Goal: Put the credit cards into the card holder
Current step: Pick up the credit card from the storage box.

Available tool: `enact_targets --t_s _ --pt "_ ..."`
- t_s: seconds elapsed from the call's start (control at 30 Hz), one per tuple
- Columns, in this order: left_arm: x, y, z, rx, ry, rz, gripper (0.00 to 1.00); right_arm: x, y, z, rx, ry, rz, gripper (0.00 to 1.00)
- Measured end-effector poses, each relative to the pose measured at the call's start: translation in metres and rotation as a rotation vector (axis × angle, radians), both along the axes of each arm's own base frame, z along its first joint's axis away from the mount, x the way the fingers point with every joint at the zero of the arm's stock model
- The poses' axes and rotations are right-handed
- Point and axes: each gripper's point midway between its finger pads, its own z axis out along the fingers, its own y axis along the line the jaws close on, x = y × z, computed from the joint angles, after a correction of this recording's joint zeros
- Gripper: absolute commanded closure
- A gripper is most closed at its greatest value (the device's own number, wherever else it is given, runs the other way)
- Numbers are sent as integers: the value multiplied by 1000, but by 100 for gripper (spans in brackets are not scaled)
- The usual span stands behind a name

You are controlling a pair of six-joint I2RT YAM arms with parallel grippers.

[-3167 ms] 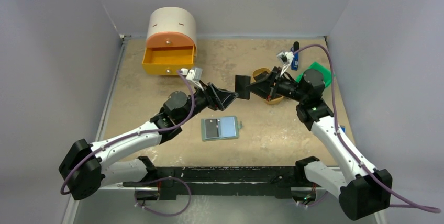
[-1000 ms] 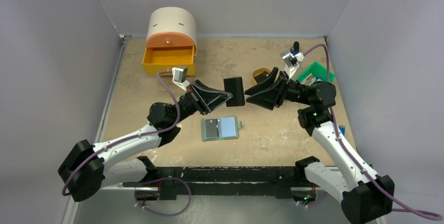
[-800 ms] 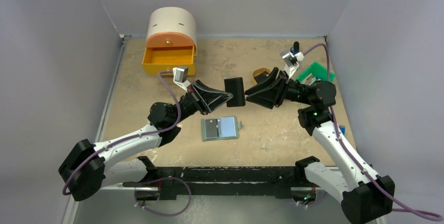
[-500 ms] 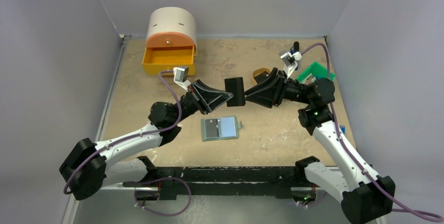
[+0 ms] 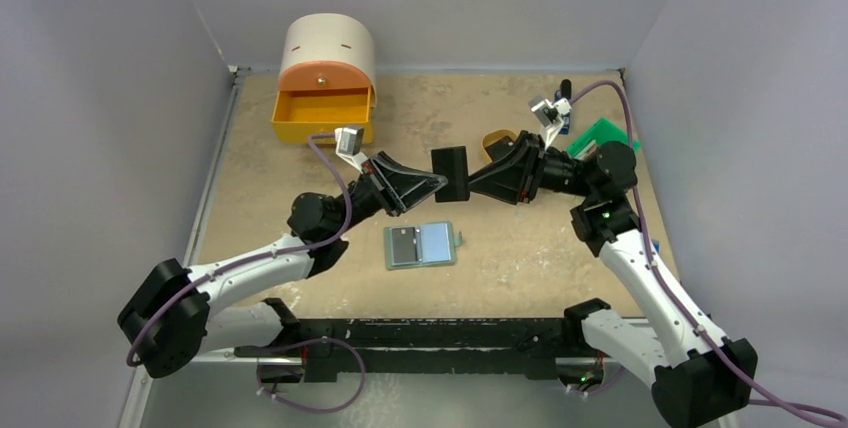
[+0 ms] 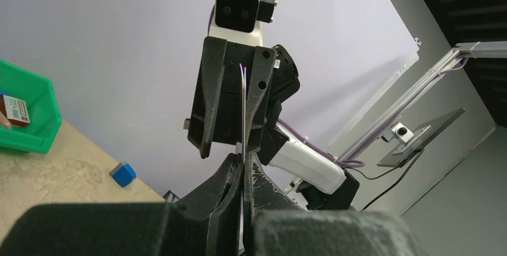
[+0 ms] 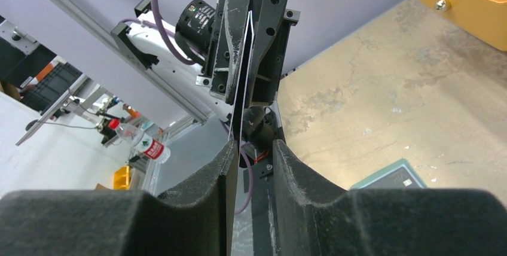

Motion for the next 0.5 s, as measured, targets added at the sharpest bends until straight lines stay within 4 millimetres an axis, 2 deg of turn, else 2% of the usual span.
enact_targets --t_s 0.37,0.5 --pt "2 -5 -4 -6 13 -20 100 -2 3 -3 -12 15 16 69" --pt "5 -10 -5 4 9 -25 100 -1 7 -4 -9 34 29 76"
